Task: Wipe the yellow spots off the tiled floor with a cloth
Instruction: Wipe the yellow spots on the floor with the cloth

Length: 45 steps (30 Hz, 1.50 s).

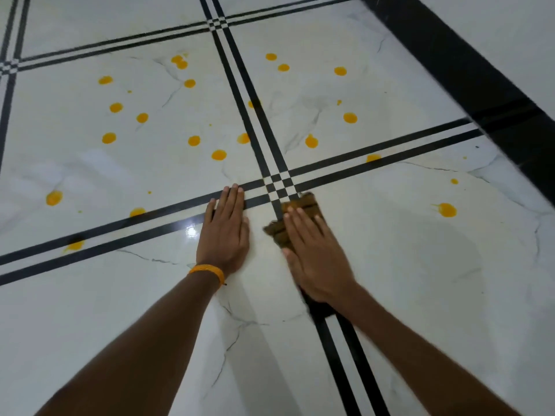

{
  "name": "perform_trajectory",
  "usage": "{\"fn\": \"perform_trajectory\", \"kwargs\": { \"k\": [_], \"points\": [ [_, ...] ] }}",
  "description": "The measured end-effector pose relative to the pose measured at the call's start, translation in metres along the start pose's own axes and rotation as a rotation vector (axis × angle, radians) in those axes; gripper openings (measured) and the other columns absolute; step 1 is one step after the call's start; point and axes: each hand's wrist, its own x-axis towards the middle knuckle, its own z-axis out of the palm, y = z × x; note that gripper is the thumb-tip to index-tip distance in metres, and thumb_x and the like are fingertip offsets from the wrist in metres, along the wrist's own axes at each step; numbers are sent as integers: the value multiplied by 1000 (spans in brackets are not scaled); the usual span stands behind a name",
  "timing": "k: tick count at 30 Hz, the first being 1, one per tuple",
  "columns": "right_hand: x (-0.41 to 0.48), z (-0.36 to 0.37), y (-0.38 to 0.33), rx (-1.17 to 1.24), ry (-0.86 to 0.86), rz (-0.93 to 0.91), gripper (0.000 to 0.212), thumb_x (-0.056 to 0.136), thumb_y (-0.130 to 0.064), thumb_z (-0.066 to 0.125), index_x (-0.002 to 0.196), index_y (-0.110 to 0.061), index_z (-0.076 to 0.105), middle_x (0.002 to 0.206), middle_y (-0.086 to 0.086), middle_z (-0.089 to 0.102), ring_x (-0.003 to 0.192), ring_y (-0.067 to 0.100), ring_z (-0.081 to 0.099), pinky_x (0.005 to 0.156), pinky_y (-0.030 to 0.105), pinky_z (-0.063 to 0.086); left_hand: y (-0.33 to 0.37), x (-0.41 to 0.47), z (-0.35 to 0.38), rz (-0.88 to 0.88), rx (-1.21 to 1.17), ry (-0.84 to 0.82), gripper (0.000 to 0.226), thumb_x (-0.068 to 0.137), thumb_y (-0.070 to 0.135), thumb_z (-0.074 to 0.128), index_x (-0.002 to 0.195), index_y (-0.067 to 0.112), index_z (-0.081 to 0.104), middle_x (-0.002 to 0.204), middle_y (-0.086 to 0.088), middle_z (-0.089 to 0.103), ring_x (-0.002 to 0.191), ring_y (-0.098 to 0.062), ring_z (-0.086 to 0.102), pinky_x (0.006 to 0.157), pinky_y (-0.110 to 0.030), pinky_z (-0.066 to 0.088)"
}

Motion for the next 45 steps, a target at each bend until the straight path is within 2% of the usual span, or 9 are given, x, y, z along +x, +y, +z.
{"fn": "perform_trajectory", "kwargs": {
  "k": [6, 13, 19, 23, 25, 32, 37, 42, 45],
  "points": [
    [69, -8, 42, -41, 95, 417, 71, 104, -48, 11, 159, -4, 18, 169, 13, 14, 156, 25, 11, 126, 47, 11, -1, 2, 0, 0, 1, -11, 61, 102, 30, 21, 159, 14, 8, 167, 0, 5, 154, -13, -2, 126, -41, 5],
    [-19, 0, -1, -11, -13, 12, 65, 106, -48, 13, 161, -13, 11, 170, 3, 7, 157, 16, 0, 127, 43, 10, -1, 3, 3, 21, 18, 16, 61, 102, 33, 20, 159, 13, 10, 167, -3, 8, 155, -16, 2, 126, -41, 5],
    [26, -19, 101, -61, 135, 485, 73, 102, -50, 6, 160, -7, 17, 168, 10, 18, 156, 24, 14, 126, 47, 13, -2, 2, 3, 14, 41, 7, 62, 101, 35, 17, 159, 14, 10, 167, -2, 8, 154, -15, 2, 126, -39, 4],
    [-31, -16, 90, -51, 51, 303, 68, 105, -49, 9, 161, -11, 16, 169, 6, 14, 156, 20, 10, 127, 45, 13, 7, 6, -4, 20, 211, 16, 67, 97, 36, 15, 157, 6, 19, 165, -11, 20, 154, -25, 13, 125, -45, 8],
    [-89, -19, 114, -36, 106, 393, 67, 105, -47, 16, 160, -9, 21, 167, 8, 19, 155, 23, 16, 126, 46, 17, 17, 13, -7, -18, 287, 19, 69, 94, 35, 19, 153, 0, 29, 160, -19, 29, 152, -31, 19, 125, -48, 9],
    [-41, -46, 213, -5, 193, 876, 82, 98, -54, 5, 158, 2, 17, 166, 18, 22, 154, 31, 19, 125, 50, 13, 109, 63, 30, 113, 16, -23, 75, 97, 49, 18, 157, 4, 15, 166, -12, 11, 154, -24, 6, 125, -42, 4],
    [-59, -45, 231, -57, 105, 578, 76, 100, -54, 3, 161, -8, 8, 168, 4, 5, 156, 19, 5, 127, 41, 4, 111, 62, 41, 104, 38, 25, 72, 99, 49, 18, 158, 7, 12, 167, -9, 11, 155, -20, 5, 126, -43, 5],
    [-8, -64, 263, 10, 227, 977, 92, 93, -61, 2, 157, 3, 17, 165, 22, 21, 153, 33, 19, 125, 49, 14, 114, 65, 43, 88, 46, 35, 72, 99, 48, 19, 158, 8, 13, 166, -9, 12, 155, -21, 6, 126, -45, 8],
    [37, -53, 216, 22, 196, 773, 89, 97, -59, 2, 157, 4, 17, 165, 21, 20, 154, 32, 18, 126, 46, 14, 112, 64, 43, 85, 41, 27, 72, 99, 49, 18, 159, 9, 11, 167, -8, 10, 155, -20, 4, 126, -44, 7]
  ]
}}
